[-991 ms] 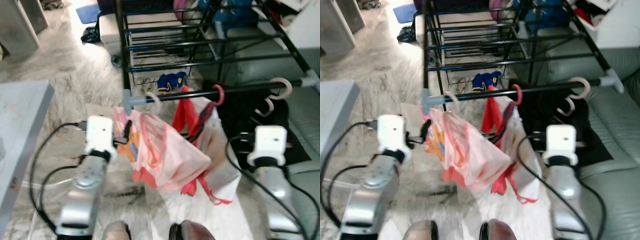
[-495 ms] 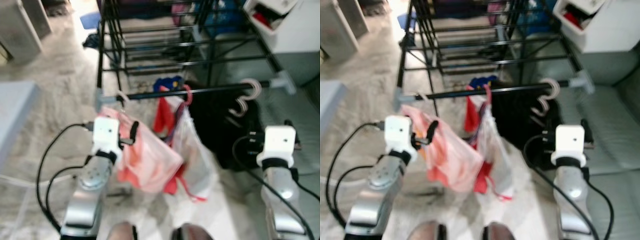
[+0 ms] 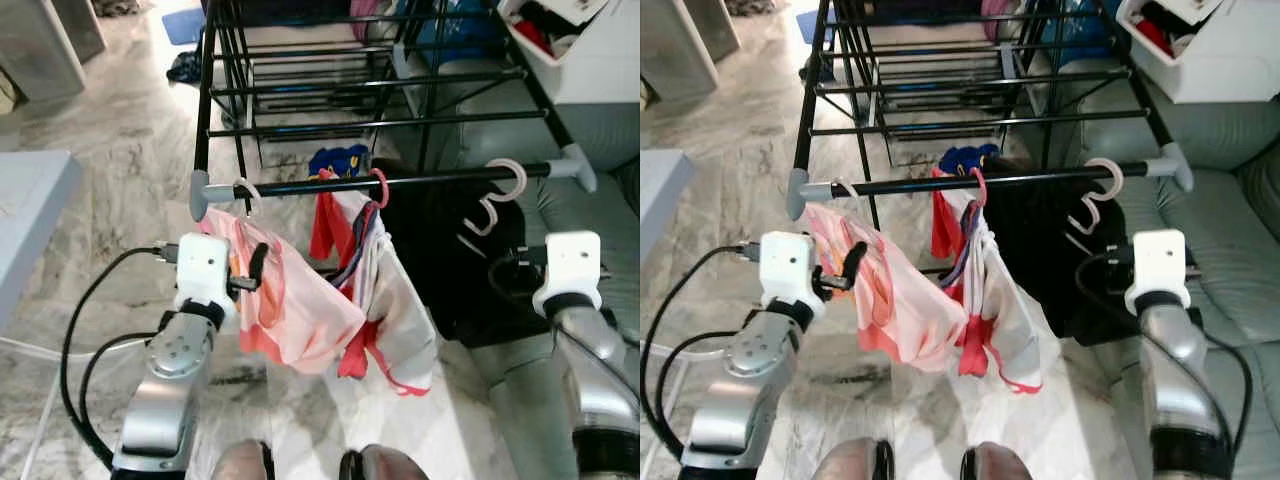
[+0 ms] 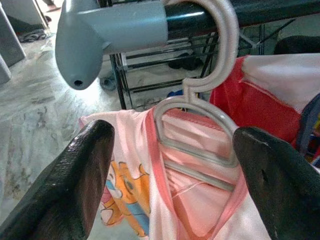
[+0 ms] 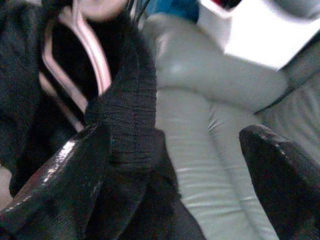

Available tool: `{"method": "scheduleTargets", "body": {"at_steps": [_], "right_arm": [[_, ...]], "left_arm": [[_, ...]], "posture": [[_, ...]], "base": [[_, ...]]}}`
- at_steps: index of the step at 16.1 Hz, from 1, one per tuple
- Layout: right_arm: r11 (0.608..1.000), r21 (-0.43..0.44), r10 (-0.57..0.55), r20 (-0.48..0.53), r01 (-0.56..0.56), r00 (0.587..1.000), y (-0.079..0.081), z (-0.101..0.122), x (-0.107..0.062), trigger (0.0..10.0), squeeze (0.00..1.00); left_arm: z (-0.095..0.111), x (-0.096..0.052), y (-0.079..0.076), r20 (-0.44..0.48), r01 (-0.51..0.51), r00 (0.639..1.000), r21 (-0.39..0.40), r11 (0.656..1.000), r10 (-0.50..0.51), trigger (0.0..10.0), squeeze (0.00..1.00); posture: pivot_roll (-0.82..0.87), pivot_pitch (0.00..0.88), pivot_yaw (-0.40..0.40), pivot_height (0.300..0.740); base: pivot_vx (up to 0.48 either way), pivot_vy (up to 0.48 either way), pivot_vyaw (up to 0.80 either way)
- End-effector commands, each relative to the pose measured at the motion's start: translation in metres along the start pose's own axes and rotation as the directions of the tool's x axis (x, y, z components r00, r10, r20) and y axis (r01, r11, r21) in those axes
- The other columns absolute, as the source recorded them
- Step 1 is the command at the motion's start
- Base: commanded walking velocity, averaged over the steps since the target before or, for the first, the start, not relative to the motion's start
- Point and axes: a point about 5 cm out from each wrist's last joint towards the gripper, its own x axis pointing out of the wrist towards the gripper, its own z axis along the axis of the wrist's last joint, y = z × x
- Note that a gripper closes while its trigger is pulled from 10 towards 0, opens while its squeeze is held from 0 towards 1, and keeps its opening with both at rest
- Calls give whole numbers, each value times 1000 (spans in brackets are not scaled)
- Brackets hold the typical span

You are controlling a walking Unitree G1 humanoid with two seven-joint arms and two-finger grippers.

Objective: Hang hanger

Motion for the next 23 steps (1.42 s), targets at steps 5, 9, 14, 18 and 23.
{"method": "scheduleTargets", "body": {"at_steps": [5, 9, 14, 18, 23], "right_arm": [[988, 31, 155, -153, -152, 976, -12, -16, 29, 10000, 0], [961, 80, 277, -232, -266, 932, -9, -24, 35, 0, 0], [946, 88, 323, -200, -312, 925, -15, -16, 39, 0, 0], [934, 88, 356, -168, -345, 919, -22, -5, 40, 0, 0], [926, 104, 376, -152, -364, 914, -29, 1, 42, 0, 0]], "left_arm": [[3, -17, 13, -31, 0, 1000, 32, 1000, 1, 10000, 0], [2, -25, 19, -71, 33, 997, 51, 998, -29, 10000, 0], [2, -27, 17, -90, 64, 994, 47, 997, -60, 10000, 0], [0, -25, 13, -100, 80, 992, 39, 996, -76, 10000, 0], [-1, -23, 10, -97, 89, 992, 30, 996, -86, 10000, 0]], "posture": [[98, 185, 23, 740], [123, 198, 28, 740], [121, 197, 27, 740], [103, 190, 27, 740], [91, 181, 16, 740]], "base": [[0, 0, 0], [0, 0, 0], [0, 0, 0], [0, 0, 0], [0, 0, 0]]}}
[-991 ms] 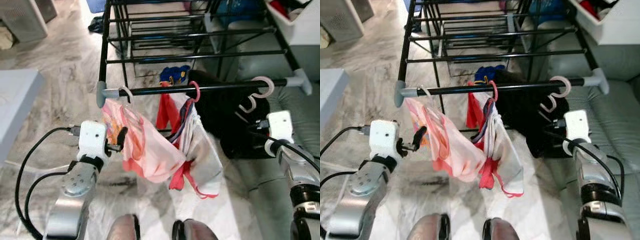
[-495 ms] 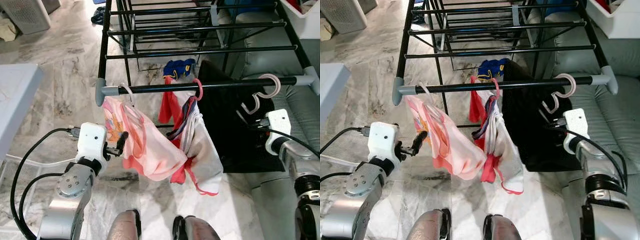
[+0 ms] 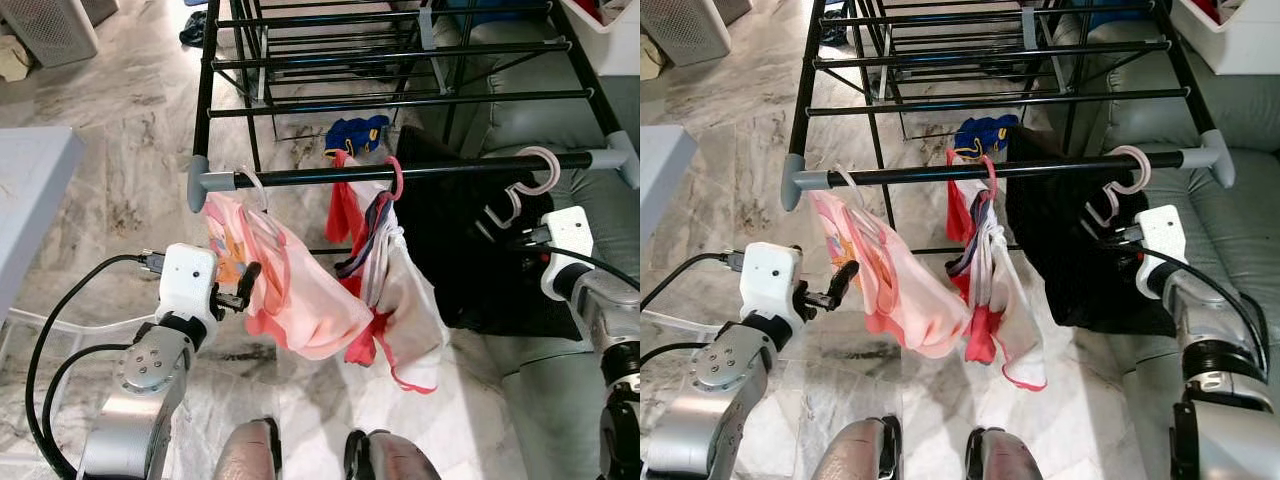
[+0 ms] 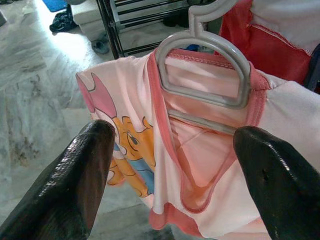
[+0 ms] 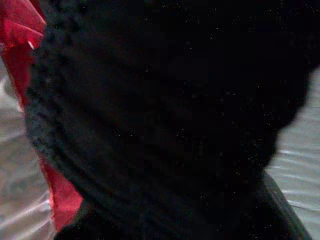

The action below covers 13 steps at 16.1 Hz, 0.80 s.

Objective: Hang hanger

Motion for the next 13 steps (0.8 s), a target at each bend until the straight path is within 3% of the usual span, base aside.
{"method": "scheduleTargets", "body": {"at_steps": [1, 9, 13], "right_arm": [[1000, 16, 1, 3, -1, 1000, -5, 2, -3, 0, 0], [998, 52, 16, 4, -17, 1000, 0, -1, -2, 0, 0], [998, 62, 28, 29, -29, 999, 7, 7, 4, 0, 0]], "left_arm": [[-3, 1, -1, -14, 6, 1000, -6, 1000, -6, 10000, 0], [1, 7, -1, 5, -9, 1000, -14, 1000, 9, 10000, 0], [16, 15, -1, 51, -33, 998, 0, 999, 33, 10000, 0]], "posture": [[88, 179, 15, 740], [77, 175, 3, 740], [68, 212, -14, 740]], "base": [[0, 0, 0], [0, 0, 0], [0, 0, 0]]}}
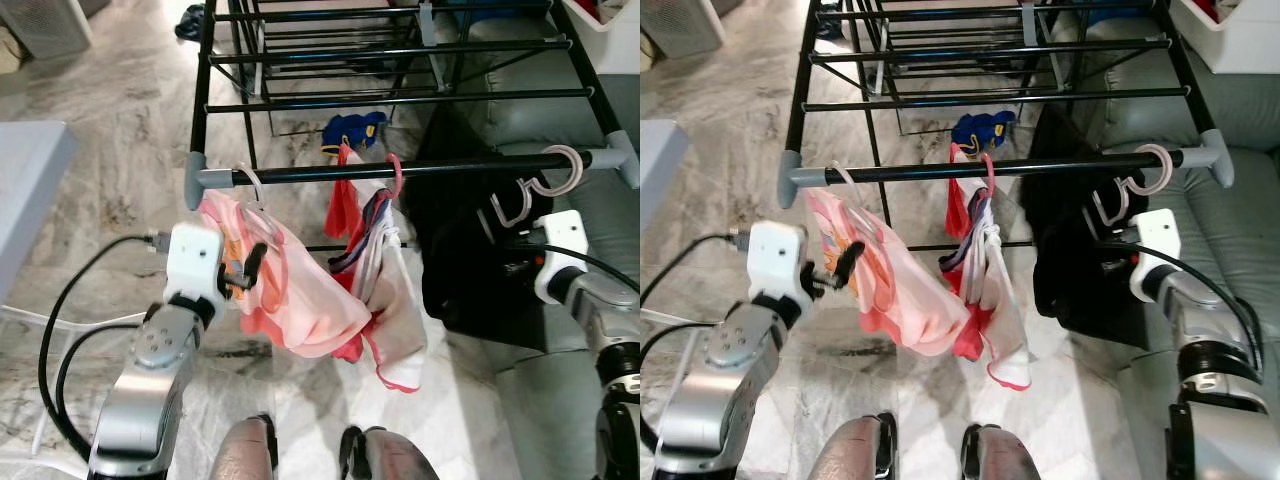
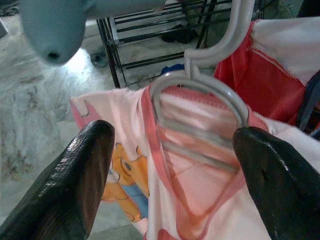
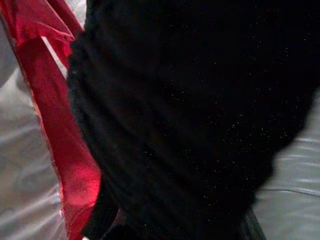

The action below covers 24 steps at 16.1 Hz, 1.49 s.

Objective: Hang hanger

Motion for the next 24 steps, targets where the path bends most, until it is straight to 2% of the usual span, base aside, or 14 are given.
{"method": "scheduleTargets", "body": {"at_steps": [1, 4, 6, 7, 9, 10, 11, 12, 13, 16, 20, 24], "right_arm": [[1000, -11, -6, 46, 6, 999, -1, 11, 0, 0, 0], [997, -33, -63, 100, 67, 993, 2, 20, 1, 0, 0], [991, -40, -123, 170, 131, 978, 12, 25, 2, 0, 0], [978, -83, -170, 223, 193, 960, 20, 23, -2, 0, 0], [962, -126, -197, 287, 241, 937, 37, 10, -13, 0, 0], [962, -87, -224, 299, 260, 928, 50, -3, -22, 8902, 0], [951, -70, -268, 295, 300, 917, 56, -10, -29, 10000, 0], [951, -70, -268, 295, 300, 917, 56, -10, -29, 10000, 0], [932, 4, -348, 293, 363, 891, 74, -25, -44, 10000, 0], [902, 42, -423, 282, 429, 861, 104, -40, -57, 10000, 0], [880, 46, -465, 291, 473, 836, 94, -33, -58, 10000, 0], [864, 60, -496, 278, 500, 823, 92, -34, -60, 10000, 0]], "left_arm": [[-2, -2, 2, -16, -21, 1000, 6, 1000, 22, 10000, 0], [-6, -6, 4, -22, -34, 999, 3, 999, 34, 10000, 0], [-12, -6, 2, -39, -38, 999, 7, 999, 38, 10000, 0], [-15, -6, 0, -43, -43, 998, -3, 999, 43, 10000, 0], [-24, -7, -5, -56, -29, 998, -22, 999, 28, 10000, 0], [-25, -6, -10, -50, -14, 999, -26, 1000, 12, 10000, 0], [-24, -4, -11, -45, -9, 999, -22, 1000, 8, 10000, 0], [-24, -4, -11, -45, -9, 999, -22, 1000, 8, 10000, 0], [-23, 0, -10, -33, -17, 999, -25, 1000, 16, 10000, 0], [-23, 9, -12, -14, -6, 1000, -20, 1000, 6, 10000, 0], [-19, 18, -17, 8, -2, 1000, -32, 999, 2, 10000, 0], [-24, 16, -15, 1, -11, 1000, -34, 999, 11, 10000, 0]], "posture": [[71, 218, -10, 740], [58, 217, -15, 740], [47, 186, -20, 740], [39, 164, -17, 740], [22, 114, -14, 740], [23, 88, -17, 740], [27, 76, -17, 740], [27, 76, -17, 740], [29, 51, 0, 740], [12, 36, 15, 740], [-11, 27, 9, 740], [-10, 28, 7, 740]], "base": [[0, 0, 0], [0, 0, 0], [0, 0, 0], [0, 0, 0], [0, 0, 0], [0, 0, 0], [0, 0, 0], [0, 0, 0], [0, 0, 0], [-95, 0, 0], [-224, 0, 0], [0, 0, 0]]}}
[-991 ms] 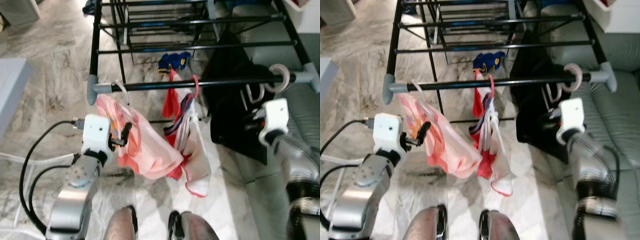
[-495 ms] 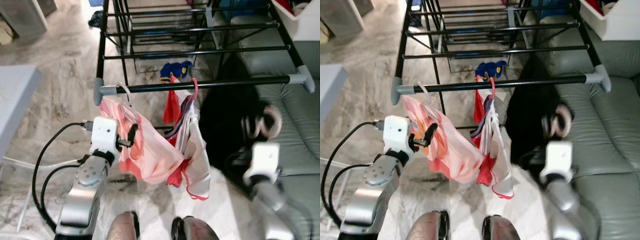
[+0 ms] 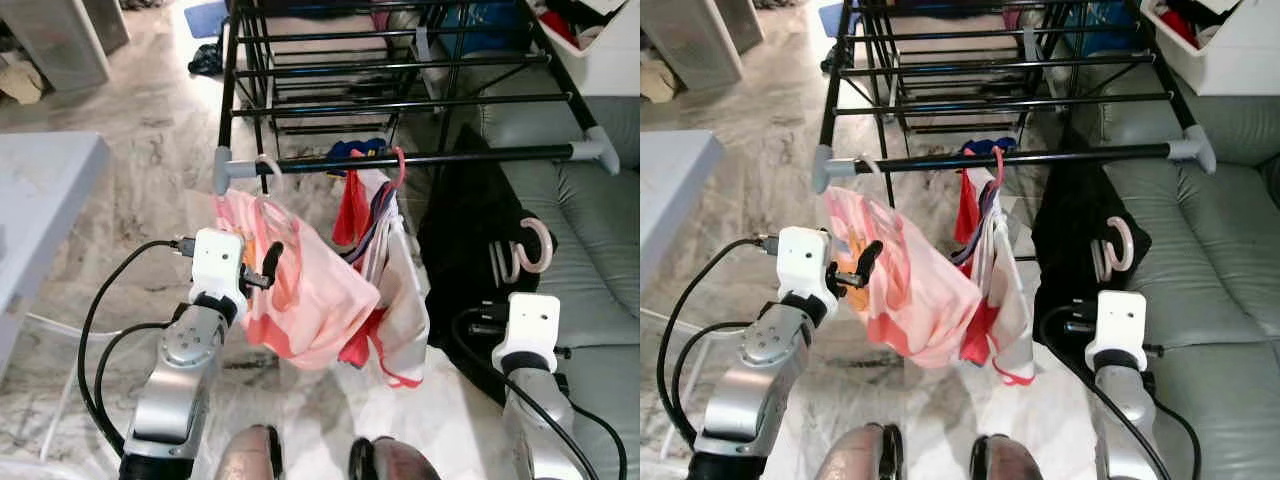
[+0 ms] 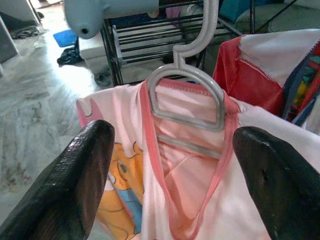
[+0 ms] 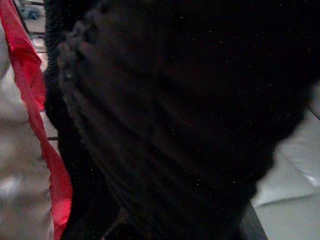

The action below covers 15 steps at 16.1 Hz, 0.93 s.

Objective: Hang hanger

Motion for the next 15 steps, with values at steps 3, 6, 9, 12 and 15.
{"method": "scheduleTargets", "body": {"at_steps": [3, 6, 9, 12, 15], "right_arm": [[998, 44, -37, 91, 33, 995, 2, 24, 3, 10000, 0], [989, 126, -89, 65, 80, 994, -3, 24, 3, 10000, 0], [991, 119, -65, 36, 60, 997, -3, 21, 1, 10000, 0], [987, 138, -81, 19, 78, 997, -4, 20, 1, 10000, 0], [986, 144, -87, 17, 84, 996, -6, 21, 1, 10000, 0]], "left_arm": [[-3, 0, 2, -4, -15, 1000, 12, 1000, 15, 10000, 0], [-3, 1, 1, -4, -10, 1000, 12, 1000, 10, 10000, 0], [-3, 2, 0, -3, -4, 1000, 13, 1000, 4, 10000, 0], [-3, 2, 1, -3, -5, 1000, 17, 1000, 5, 10000, 0], [-3, 2, 1, -1, -7, 1000, 18, 1000, 7, 10000, 0]], "posture": [[-14, 30, 7, 740], [-19, 31, 10, 740], [-20, 35, 10, 740], [-15, 38, 12, 740], [-14, 37, 11, 740]], "base": [[-430, 0, 0], [-430, 0, 0], [-430, 0, 0], [-431, 0, 0], [-424, 0, 0]]}}
